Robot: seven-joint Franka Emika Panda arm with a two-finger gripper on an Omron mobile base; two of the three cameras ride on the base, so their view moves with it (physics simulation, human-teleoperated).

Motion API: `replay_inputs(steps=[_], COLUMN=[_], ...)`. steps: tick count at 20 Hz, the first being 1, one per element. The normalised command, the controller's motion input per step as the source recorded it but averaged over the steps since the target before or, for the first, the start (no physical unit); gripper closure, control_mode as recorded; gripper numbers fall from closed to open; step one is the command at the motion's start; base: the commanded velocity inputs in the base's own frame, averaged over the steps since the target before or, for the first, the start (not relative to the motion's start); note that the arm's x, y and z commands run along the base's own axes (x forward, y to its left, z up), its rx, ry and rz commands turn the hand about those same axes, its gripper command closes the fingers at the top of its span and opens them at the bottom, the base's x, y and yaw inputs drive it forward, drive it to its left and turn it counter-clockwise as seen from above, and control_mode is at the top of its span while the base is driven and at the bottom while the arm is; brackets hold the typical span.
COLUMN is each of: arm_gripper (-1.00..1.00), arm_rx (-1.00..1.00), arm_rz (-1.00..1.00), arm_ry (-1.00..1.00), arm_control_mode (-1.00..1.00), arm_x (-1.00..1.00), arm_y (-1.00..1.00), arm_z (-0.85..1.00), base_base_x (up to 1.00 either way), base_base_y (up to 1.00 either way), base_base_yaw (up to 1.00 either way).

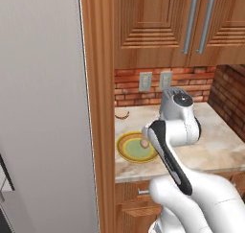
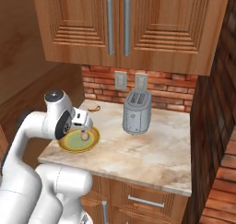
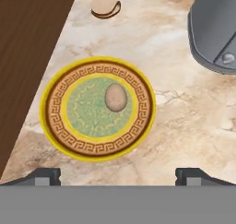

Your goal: Pick the egg from the microwave and place it on plate located on the counter.

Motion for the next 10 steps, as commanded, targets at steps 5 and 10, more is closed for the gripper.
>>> replay_inputs(steps=[5,10], arm_gripper=[-1.0,-1.0], arm_rx=[0.01,0.01], arm_rz=[-0.16,-0.13], arm_ry=[0.0,0.0], arm_control_mode=[-1.0,-1.0], arm_x=[-0.22,-0.05], arm_y=[-0.38,-0.25], arm_z=[0.8,0.8], base_base_x=[0.0,0.0], base_base_y=[0.0,0.0], base_base_yaw=[0.0,0.0])
